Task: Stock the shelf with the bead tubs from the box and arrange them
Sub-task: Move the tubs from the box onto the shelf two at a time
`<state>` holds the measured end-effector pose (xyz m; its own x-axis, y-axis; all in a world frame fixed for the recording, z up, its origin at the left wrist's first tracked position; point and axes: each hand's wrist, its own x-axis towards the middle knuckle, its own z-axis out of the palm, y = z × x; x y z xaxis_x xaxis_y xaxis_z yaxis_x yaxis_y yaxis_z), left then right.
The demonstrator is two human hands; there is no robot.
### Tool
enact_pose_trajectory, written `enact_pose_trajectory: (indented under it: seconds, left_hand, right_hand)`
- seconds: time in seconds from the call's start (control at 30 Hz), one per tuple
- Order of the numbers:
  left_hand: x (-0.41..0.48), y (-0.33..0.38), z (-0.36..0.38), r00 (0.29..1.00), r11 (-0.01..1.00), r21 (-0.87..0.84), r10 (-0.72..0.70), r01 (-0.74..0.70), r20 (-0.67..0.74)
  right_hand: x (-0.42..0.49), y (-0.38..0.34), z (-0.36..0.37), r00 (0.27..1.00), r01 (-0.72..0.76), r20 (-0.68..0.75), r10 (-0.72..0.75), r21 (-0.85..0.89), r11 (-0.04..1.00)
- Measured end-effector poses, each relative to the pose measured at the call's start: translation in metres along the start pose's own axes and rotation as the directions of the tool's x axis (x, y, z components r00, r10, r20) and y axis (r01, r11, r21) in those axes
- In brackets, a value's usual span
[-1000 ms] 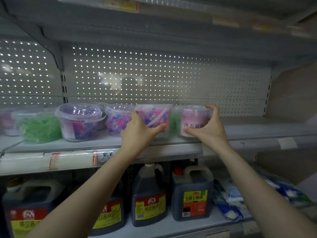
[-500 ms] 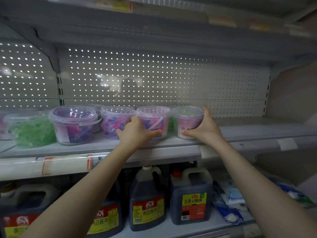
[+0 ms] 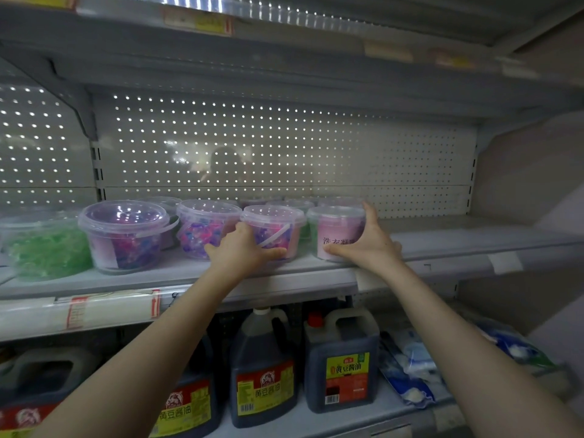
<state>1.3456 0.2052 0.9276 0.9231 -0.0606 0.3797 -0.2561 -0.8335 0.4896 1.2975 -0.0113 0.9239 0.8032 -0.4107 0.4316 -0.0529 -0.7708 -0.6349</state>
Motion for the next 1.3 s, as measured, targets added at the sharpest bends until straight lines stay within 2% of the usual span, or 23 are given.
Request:
enact_pose_trajectory:
  seconds: [0.17, 0.33, 0.5, 0.73, 0.93, 1.13, 1.3]
  left_hand:
    - [0.005, -0.001, 0.003, 1.000, 1.000, 0.020, -0.002, 0.002, 0.021]
    - [-0.017, -0.002, -0.010, 0.998, 0.996, 0.082, 0.050, -0.046, -0.041]
    - [-0.056, 0.004, -0.017, 0.972, 0.967, 0.171, 0.208, -0.188, -0.108]
    - [-0.115, 0.020, 0.008, 0.898, 0.864, 0.308, 0.435, -0.398, -0.061]
    - [-0.163, 0.037, 0.060, 0.829, 0.765, 0.347, 0.554, -0.543, 0.075]
    - [-0.213, 0.064, 0.124, 0.740, 0.691, 0.265, 0.629, -0.673, 0.239]
    - [-0.250, 0.085, 0.183, 0.625, 0.597, 0.204, 0.686, -0.776, 0.372]
  right_hand:
    - [0.006, 0.001, 0.000, 1.000, -0.019, 0.018, 0.021, -0.105, 0.994]
    - [-0.004, 0.006, -0.003, 0.999, 0.008, -0.049, -0.011, -0.053, 0.999]
    - [-0.041, 0.013, -0.017, 0.987, 0.094, -0.118, -0.109, -0.129, 0.987]
    - [-0.117, 0.051, -0.043, 0.982, 0.125, -0.089, -0.165, -0.340, 0.932]
    - [-0.186, 0.112, -0.069, 0.998, 0.018, -0.047, -0.050, -0.535, 0.845]
    - [-0.260, 0.177, -0.094, 0.994, -0.107, -0.059, 0.090, -0.602, 0.791]
    - [-0.317, 0.226, -0.106, 0.961, -0.265, -0.106, 0.254, -0.605, 0.751]
